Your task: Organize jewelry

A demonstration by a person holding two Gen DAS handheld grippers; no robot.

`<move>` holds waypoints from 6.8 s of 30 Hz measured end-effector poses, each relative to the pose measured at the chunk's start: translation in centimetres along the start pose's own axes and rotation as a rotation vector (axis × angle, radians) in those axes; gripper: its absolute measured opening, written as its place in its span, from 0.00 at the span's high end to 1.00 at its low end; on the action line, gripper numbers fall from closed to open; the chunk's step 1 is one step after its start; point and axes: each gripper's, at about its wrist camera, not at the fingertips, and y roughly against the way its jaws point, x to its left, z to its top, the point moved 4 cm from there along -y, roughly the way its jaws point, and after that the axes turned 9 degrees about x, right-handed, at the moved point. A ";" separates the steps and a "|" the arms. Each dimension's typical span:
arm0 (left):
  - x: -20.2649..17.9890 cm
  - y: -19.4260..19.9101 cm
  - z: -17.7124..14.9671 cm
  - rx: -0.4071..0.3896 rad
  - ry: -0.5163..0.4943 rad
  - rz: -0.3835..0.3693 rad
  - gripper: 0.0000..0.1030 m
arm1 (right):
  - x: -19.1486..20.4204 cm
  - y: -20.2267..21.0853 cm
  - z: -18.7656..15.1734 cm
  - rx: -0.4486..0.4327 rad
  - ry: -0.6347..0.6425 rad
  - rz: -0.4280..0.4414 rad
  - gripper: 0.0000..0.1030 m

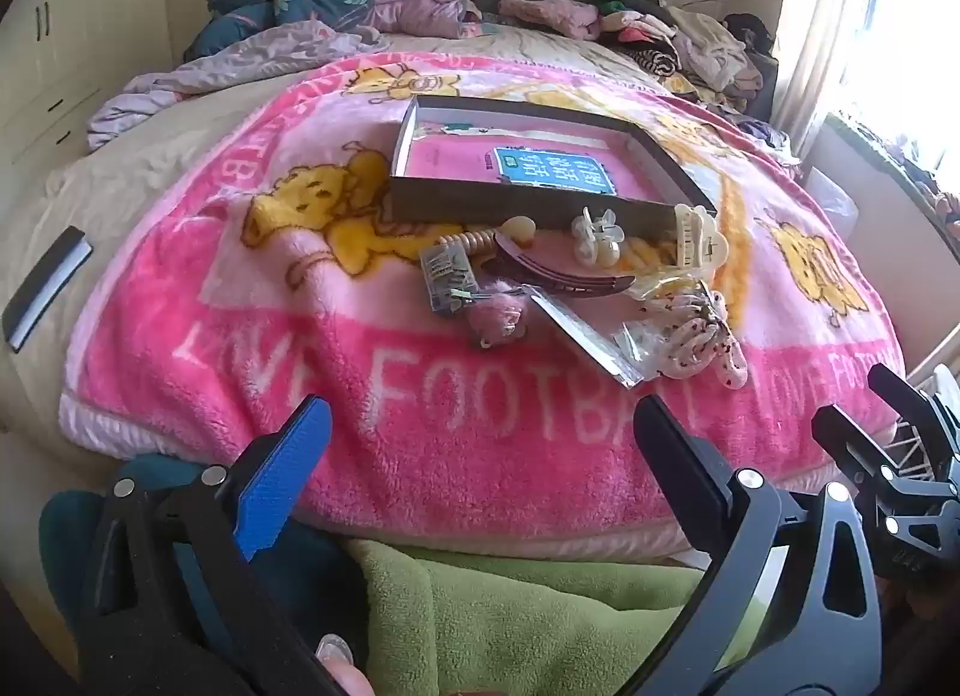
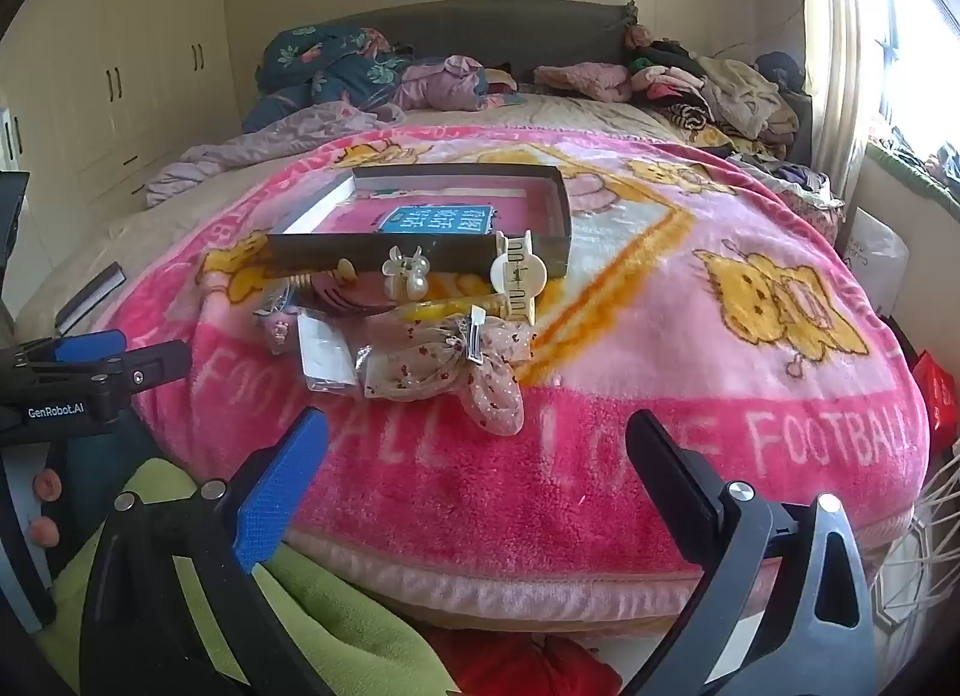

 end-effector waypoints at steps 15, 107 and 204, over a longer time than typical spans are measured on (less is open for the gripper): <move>0.0 0.8 1.0 -0.014 0.002 -0.002 0.10 | 0.3 0.2 0.1 -0.004 0.001 -0.001 0.06; -1.4 -6.2 2.2 0.199 0.036 -0.251 0.11 | -2.0 -10.1 3.3 0.124 0.020 0.147 0.09; 2.4 -15.9 19.1 0.080 -0.009 -0.139 0.92 | -6.0 -19.7 19.7 0.061 -0.022 0.072 0.77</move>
